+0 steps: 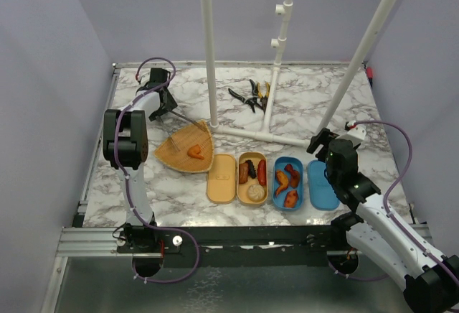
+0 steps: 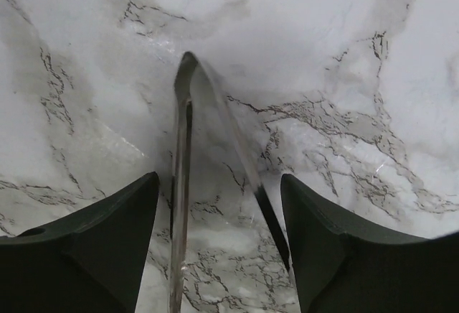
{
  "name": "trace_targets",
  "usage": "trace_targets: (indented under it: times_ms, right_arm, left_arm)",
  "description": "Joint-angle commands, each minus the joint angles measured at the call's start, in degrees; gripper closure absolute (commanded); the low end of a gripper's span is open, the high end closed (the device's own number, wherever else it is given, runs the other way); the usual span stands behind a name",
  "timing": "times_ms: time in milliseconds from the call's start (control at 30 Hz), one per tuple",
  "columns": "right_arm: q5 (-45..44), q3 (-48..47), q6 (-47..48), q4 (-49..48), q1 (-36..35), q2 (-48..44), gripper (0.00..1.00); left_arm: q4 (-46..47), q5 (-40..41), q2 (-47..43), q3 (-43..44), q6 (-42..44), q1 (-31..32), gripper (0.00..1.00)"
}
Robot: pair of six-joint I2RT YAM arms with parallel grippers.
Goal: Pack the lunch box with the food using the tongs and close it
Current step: Pick up the clamp from the plate.
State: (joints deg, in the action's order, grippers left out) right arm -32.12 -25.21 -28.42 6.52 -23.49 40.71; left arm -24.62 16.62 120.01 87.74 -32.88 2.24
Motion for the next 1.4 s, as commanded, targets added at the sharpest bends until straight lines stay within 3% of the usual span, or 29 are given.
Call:
trace_targets:
  times_ms: [0,233,567,800,1100,1267,1367]
  right_arm:
    - [0.55,0.43,0.38,-0.46,0.37,-0.48,0.21]
    - [0.42,0.25,0.28,-0.03,0.46,-1.05,0.21]
    - [0.23,0.01,0.04,0.64,0.44,-1.70,0.21]
    - [-0.10,-0.34,0.01,0.98,0.43,-1.26,0.21]
    - [-0.24,-1.43,0.15,1.85,0.38,-0.63,0.21]
    - [-0.76,-2.41,0.47,2.90,0.44,-0.70,0.21]
    - [-0.97,-2.86,0.62,3.29,0.44,-0.66,0.21]
  left_arm:
    - [-1.06,-2.87,1.36,1.65,1.28,-0.39,0.33]
    - [-0.91,-3.66,-0.93,0.75,1.56,-0.39,0.61]
    - [1.02,-3.06,-14.84,-1.17,3.66,-0.31,0.60]
    - [8.04,-6.01,-28.62,-10.50,8.09,-0.26,0.60]
    - [16.26,-19.02,-50.12,-22.94,15.88,0.62,0.60]
    - [15.20,-28.56,-59.19,-27.28,17.73,1.16,0.60]
    - [9.25,-30.62,-60.95,-25.36,19.39,1.81,0.61]
